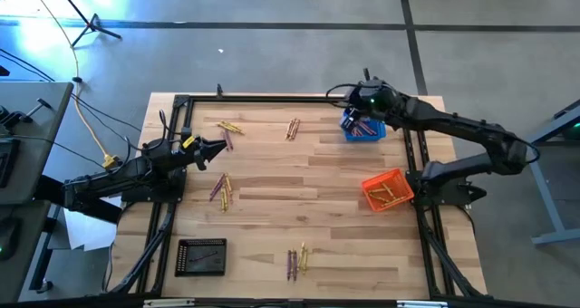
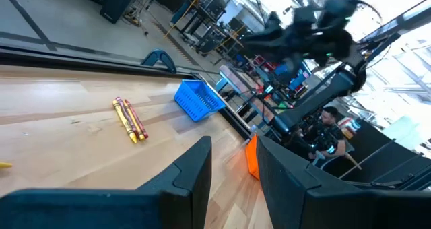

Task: Sort crayons
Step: Put the yellow crayon into the orange basket

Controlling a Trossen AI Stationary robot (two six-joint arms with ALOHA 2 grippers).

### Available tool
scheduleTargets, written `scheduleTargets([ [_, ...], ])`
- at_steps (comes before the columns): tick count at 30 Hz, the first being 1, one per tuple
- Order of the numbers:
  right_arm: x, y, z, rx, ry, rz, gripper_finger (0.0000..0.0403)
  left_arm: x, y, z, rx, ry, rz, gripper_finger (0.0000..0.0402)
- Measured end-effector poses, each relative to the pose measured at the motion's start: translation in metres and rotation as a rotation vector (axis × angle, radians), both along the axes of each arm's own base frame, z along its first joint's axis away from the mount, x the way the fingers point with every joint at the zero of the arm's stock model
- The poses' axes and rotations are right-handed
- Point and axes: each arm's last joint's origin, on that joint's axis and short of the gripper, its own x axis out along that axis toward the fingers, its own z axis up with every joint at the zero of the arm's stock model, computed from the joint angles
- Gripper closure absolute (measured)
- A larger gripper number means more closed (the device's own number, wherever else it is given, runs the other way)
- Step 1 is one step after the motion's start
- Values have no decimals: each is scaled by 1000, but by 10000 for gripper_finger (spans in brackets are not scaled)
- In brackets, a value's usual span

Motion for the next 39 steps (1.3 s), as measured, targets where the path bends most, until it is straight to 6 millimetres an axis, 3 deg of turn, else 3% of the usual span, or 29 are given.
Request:
scheduleTargets([
  [4, 12, 23, 18, -63, -51, 139, 318, 0, 0, 0, 0, 0, 0, 296],
  [12, 29, 59, 30, -177, -129, 271, 319, 0, 0, 0, 0, 0, 0, 296],
  [26, 31, 92, 37, -349, -107, 37, 318, -1, 2, 1, 3, -11, 63, 296],
  [39, 26, 103, 38, -503, 11, -143, 318, -3, 5, 7, -21, -91, 192, 296],
])
